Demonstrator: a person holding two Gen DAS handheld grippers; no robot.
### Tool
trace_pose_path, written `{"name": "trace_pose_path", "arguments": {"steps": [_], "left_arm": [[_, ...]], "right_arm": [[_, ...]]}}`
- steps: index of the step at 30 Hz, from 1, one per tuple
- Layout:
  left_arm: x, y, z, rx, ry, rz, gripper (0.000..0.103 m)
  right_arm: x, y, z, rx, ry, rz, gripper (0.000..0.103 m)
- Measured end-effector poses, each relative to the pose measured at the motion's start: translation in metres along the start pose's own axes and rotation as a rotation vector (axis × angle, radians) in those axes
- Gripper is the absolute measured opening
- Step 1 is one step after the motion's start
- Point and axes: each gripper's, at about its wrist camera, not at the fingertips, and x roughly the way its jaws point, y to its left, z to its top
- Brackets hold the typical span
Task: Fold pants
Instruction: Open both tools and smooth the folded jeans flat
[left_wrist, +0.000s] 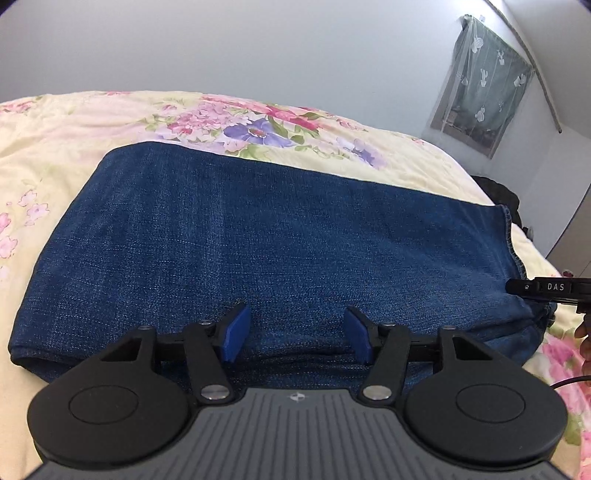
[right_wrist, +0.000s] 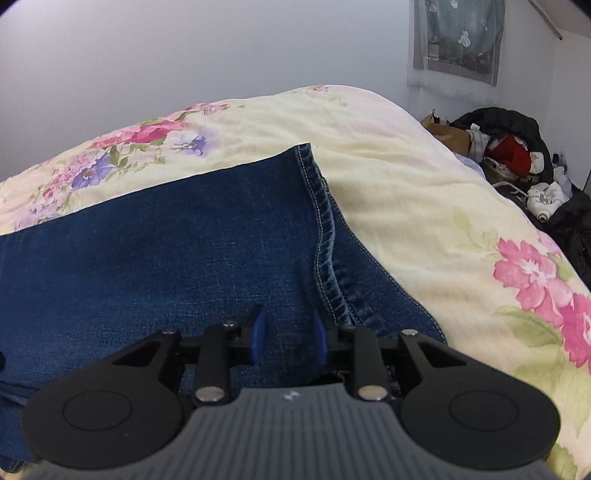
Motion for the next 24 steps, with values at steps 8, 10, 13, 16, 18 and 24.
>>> {"name": "trace_pose_path", "arguments": {"steps": [8, 10, 13, 16, 18, 24], "left_arm": [[-0.067, 0.079, 0.015, -0.200, -0.150, 0.075, 0.069], [-0.073, 0.108, 0.019, -0.265, -0.156, 0.109, 0.070], [-0.070, 0.145, 0.018, -0.367, -0.132, 0.104, 0.070], [-0.056, 0.168, 0.012, -0.460, -0.076, 0.025, 0.070], [-0.044, 0.178, 0.006, -0.515, -0.048, -0.023, 0.070], [-0.020, 0.194, -0.007, -0.598, -0.028, -0.195, 0.072]], "right_arm": [[-0.062, 0.012, -0.009, 0.040, -0.122, 0.072, 0.049], [-0.071, 0.032, -0.012, 0.004, -0.144, 0.122, 0.049], [-0.075, 0.079, -0.014, -0.066, -0.179, 0.189, 0.049], [-0.071, 0.131, -0.019, -0.136, -0.193, 0.226, 0.047], [-0.062, 0.156, -0.025, -0.163, -0.167, 0.244, 0.041], [-0.036, 0.184, -0.051, -0.214, -0.084, 0.214, 0.037]]}}
